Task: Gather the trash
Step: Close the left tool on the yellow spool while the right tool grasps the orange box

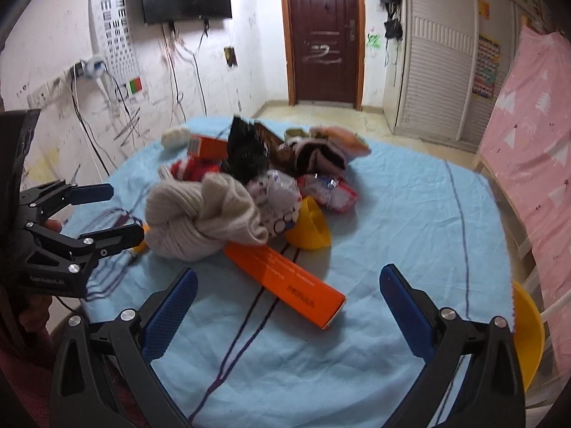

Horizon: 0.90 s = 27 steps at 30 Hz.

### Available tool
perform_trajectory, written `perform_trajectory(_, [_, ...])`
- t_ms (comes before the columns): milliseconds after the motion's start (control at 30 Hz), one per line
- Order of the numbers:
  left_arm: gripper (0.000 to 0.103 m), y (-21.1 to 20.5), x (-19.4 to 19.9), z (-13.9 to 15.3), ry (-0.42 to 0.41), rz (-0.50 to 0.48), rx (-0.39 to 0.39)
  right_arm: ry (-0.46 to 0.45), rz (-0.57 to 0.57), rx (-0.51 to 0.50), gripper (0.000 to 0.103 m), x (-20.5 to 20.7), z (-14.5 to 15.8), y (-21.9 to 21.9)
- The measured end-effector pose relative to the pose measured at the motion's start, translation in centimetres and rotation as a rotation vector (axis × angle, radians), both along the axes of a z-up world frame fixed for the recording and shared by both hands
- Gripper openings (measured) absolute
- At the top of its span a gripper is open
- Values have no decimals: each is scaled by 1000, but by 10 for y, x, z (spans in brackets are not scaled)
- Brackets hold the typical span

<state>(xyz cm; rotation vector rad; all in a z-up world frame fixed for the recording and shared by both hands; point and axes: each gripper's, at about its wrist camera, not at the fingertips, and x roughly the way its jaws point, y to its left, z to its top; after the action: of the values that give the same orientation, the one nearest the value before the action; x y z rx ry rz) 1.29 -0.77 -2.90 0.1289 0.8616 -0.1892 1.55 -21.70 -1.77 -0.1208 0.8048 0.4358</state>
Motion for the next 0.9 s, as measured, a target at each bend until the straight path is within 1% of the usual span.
perform_trajectory(100, [76, -6, 2, -5, 13, -21, 21, 18, 11, -15, 95, 6, -7, 4])
perform_trajectory(233, [75, -10, 5, -6, 9, -42, 33, 21, 16, -46, 95, 14, -11, 6])
perform_trajectory(300, [74, -10, 8, -4, 10, -55, 35, 20, 30, -78, 95, 18, -12, 9])
perform_trajectory(333, [72, -11, 9, -4, 7, -66, 38, 22, 37, -84, 95, 21, -12, 10])
perform_trajectory(400, [64, -13, 8, -3, 9, -100, 38, 33, 62, -107, 95, 25, -15, 12])
perform_trajectory(433, [63, -14, 8, -4, 10, -112, 42, 37, 67, -115, 92, 26, -16, 14])
perform_trajectory(500, [55, -14, 6, -5, 11, -132, 44, 61, 85, -126, 77, 28, -21, 14])
perform_trajectory(533, [53, -14, 5, -6, 15, -143, 35, 69, 89, -131, 64, 29, -24, 15])
perform_trajectory(567, [46, -14, 4, -8, 25, -156, 21, 75, 104, -115, 57, 27, -25, 14])
perform_trajectory(600, [39, -13, 4, -9, 32, -164, 7, 78, 114, -102, 54, 25, -25, 13])
perform_trajectory(667, [36, -12, 3, -11, 33, -172, -13, 77, 128, -93, 43, 22, -24, 13])
perform_trajectory(800, [36, -10, 5, -12, 46, -163, -26, 80, 147, -72, 36, 16, -23, 8])
perform_trajectory(900, [37, -5, 4, -13, 69, -152, -11, 81, 136, -56, 33, 12, -23, 1])
